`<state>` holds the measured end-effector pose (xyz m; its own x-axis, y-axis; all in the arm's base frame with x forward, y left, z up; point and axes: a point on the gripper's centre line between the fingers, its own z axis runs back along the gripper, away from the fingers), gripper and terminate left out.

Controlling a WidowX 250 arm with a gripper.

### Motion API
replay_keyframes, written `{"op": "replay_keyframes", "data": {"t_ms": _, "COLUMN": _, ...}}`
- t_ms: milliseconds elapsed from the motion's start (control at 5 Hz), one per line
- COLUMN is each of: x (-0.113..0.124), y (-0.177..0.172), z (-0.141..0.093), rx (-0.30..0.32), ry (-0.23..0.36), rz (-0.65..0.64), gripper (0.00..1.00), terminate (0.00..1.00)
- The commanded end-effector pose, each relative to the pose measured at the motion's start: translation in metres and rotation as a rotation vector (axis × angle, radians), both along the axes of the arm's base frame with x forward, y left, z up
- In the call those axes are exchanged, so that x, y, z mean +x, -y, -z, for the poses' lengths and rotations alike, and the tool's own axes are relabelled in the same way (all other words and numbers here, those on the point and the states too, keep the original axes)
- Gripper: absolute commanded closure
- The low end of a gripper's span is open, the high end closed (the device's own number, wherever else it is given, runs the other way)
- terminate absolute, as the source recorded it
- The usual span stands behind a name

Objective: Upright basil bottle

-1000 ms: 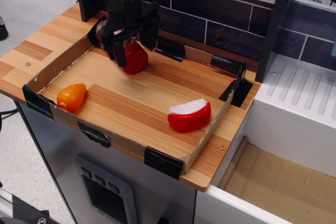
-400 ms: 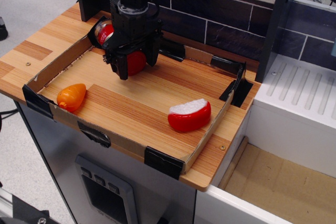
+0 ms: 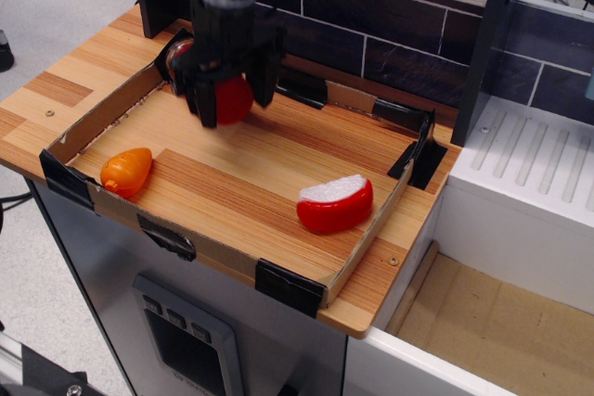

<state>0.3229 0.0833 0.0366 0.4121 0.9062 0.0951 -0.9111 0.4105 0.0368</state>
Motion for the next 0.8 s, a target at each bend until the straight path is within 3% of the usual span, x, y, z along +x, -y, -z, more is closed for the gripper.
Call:
{"op": "replay_keyframes", "data": {"t_ms": 0, "x": 0.004, "y": -0.006, "z": -0.062, "rx": -0.103, "ry": -0.048, "rz": -0.020, "gripper": 1.00, "terminate": 0.00}}
{"op": "replay_keyframes", "data": {"t_ms": 400, "x": 0.003, "y": -0.003, "z": -0.091, "rx": -0.172, "ry": -0.068, "rz": -0.041, "gripper": 1.00, "terminate": 0.00}}
{"op": "replay_keyframes", "data": {"t_ms": 600, "x": 0.009, "y": -0.014, "z": -0.090, "rx": -0.182, "ry": -0.074, "rz": -0.066, "gripper": 1.00, "terminate": 0.00}}
